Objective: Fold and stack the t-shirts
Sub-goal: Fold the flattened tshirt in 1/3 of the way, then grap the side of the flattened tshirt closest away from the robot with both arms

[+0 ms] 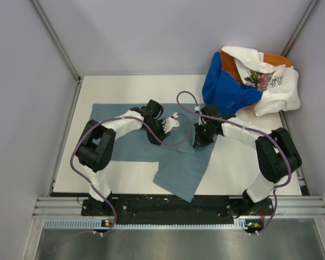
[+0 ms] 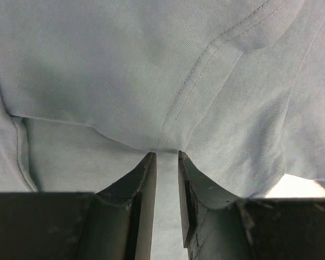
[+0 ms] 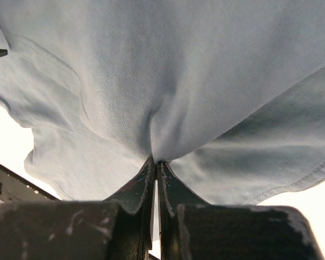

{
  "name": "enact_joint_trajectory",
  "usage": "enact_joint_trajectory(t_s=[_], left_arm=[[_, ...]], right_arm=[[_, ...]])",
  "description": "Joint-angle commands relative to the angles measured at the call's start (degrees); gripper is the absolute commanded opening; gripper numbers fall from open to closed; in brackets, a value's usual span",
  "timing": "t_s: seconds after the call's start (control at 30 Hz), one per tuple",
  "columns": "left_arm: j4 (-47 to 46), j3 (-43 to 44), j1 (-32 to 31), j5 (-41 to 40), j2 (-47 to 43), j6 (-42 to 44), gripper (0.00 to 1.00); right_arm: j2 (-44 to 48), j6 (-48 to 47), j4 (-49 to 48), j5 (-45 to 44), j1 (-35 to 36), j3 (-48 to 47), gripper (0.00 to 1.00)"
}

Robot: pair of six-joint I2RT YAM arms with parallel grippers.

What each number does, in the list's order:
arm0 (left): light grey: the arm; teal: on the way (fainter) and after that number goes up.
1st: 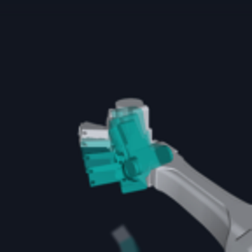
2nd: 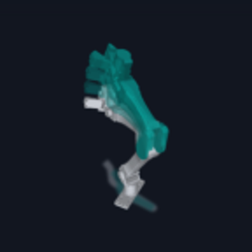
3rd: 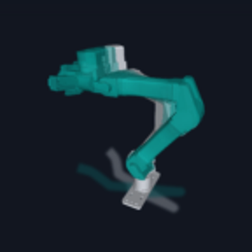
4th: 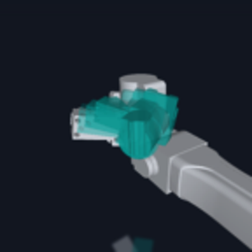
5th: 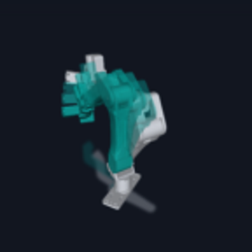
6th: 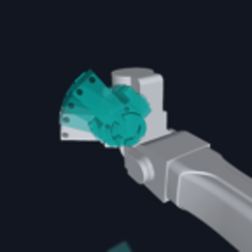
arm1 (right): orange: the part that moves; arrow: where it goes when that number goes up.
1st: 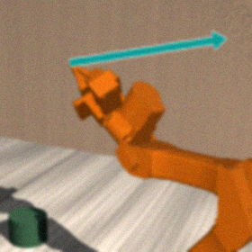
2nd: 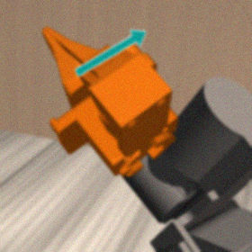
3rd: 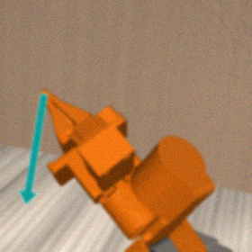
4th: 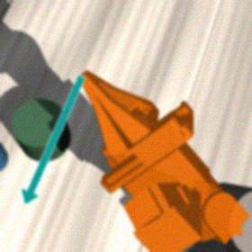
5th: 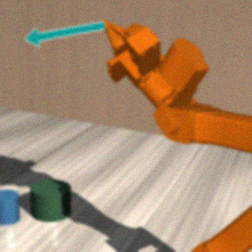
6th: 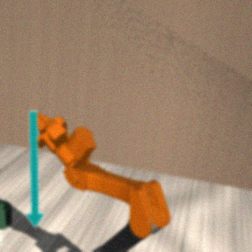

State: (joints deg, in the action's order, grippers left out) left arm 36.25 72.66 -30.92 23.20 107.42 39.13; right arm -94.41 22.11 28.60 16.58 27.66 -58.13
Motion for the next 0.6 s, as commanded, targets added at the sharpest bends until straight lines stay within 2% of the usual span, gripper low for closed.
enact_joint_trajectory(t_s=[0.0, 0.13, 0.2, 0.27, 0.3, 0.37, 0.47, 0.57], left_arm=[[1.45, -0.07, -0.28, 0.7, -2.91, 2.08, 0.28], [4.52, 0.02, -0.11, 1.41, -6.06, 4.45, 0.28], [6.63, -0.24, 0.5, 1.41, -8.17, 6.21, 0.29], [8.92, -0.85, 1.82, 1.23, -10.46, 8.05, 0.36], [10.32, -1.12, 2.61, 0.88, -11.69, 9.02, 0.41], [13.48, -1.99, 4.89, -0.17, -13.98, 11.39, 0.42], [17.09, -4.45, 11.11, -2.8, -18.72, 15.17, 0.44], [18.07, -8.23, 21.12, -4.82, -23.73, 20.26, 0.45]], right_arm=[[-2.09, -1.01, 1.46, 1.01, -0.85, -1.19, 0.0], [-3.59, -1.54, 1.98, -2.51, -1.38, -2.43, 0.02], [-3.59, -1.72, 2.69, -4.35, -1.64, -2.52, 0.14], [-3.15, -2.07, 3.56, -6.29, -2.08, -2.43, 0.28], [-2.71, -2.33, 4.26, -7.34, -2.08, -2.43, 0.32], [-0.7, -3.64, 5.06, -7.7, -1.82, -2.25, 0.39], [5.62, -8.55, 4.89, -10.5, 2.12, -1.64, 0.45], [12.04, -15.93, 3.4, -11.75, 8.01, -1.2, 0.48]])
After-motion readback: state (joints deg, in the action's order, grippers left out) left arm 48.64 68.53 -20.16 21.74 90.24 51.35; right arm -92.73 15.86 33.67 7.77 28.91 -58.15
